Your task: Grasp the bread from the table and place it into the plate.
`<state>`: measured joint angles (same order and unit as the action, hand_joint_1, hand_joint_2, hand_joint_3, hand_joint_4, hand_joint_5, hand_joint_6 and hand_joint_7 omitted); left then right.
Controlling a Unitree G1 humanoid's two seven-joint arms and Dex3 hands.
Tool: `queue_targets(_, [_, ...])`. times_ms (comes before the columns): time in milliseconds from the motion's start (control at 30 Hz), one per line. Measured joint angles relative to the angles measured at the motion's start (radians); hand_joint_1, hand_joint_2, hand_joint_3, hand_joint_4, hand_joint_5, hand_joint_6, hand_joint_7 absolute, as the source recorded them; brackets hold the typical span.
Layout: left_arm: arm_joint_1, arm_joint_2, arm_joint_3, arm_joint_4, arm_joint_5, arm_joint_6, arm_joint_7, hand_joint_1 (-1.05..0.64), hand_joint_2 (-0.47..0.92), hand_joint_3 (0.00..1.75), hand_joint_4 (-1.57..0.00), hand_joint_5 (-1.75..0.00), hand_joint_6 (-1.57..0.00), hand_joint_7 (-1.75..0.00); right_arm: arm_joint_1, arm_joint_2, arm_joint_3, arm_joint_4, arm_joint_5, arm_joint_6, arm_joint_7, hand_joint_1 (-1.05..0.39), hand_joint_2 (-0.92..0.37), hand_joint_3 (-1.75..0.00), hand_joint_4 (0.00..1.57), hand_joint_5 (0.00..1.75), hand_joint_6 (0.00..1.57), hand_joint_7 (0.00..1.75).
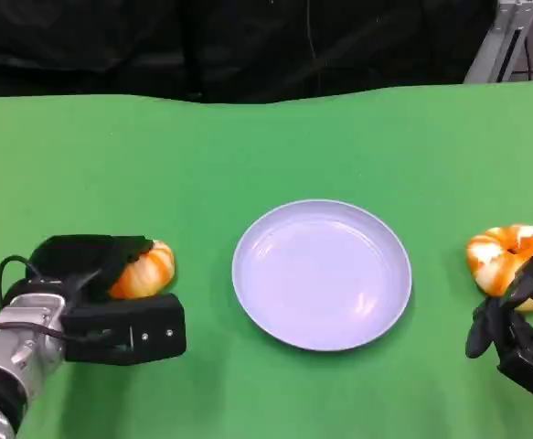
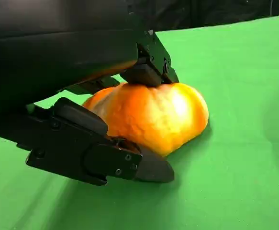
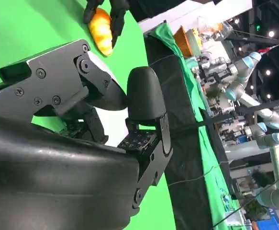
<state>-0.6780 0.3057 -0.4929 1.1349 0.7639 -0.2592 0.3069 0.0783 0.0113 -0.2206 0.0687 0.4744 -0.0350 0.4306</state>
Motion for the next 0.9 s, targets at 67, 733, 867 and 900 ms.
queue_targets(67, [0.001, -0.006, 0.000, 0.001, -0.010, 0.002, 0.015, -0.32, 0.92, 0.35, -0.85, -0.06, -0.83, -0.05, 0.000, 0.000, 0.000, 0.000, 0.000, 0.000, -0.001, -0.08, -0.66, -1.08, 0.80, 1.75, 0.69, 1.61])
queue_targets(733, [0.048, -0.031, 0.034, -0.071, -0.085, -0.073, 0.157, -0.11, 0.89, 0.44, -0.67, -1.75, -0.53, -1.75, 0.001, -0.001, -0.002, -0.001, 0.001, 0.000, 0.000, -0.09, -0.65, -1.06, 0.80, 1.75, 0.68, 1.61])
queue_targets(867, [0.048, -0.033, 0.037, -0.125, -0.089, -0.082, 0.160, -0.10, 0.86, 0.43, -0.67, -1.75, -0.55, -1.75, 0.001, -0.001, -0.002, -0.003, 0.002, 0.002, 0.000, -0.09, -0.64, -1.06, 0.80, 1.75, 0.69, 1.60])
queue_targets(900, [0.048, -0.035, 0.037, -0.140, -0.089, -0.083, 0.159, -0.09, 0.85, 0.43, -0.67, -1.75, -0.56, -1.75, 0.002, -0.001, -0.002, -0.004, 0.003, 0.004, 0.000, -0.09, -0.64, -1.07, 0.80, 1.75, 0.70, 1.60])
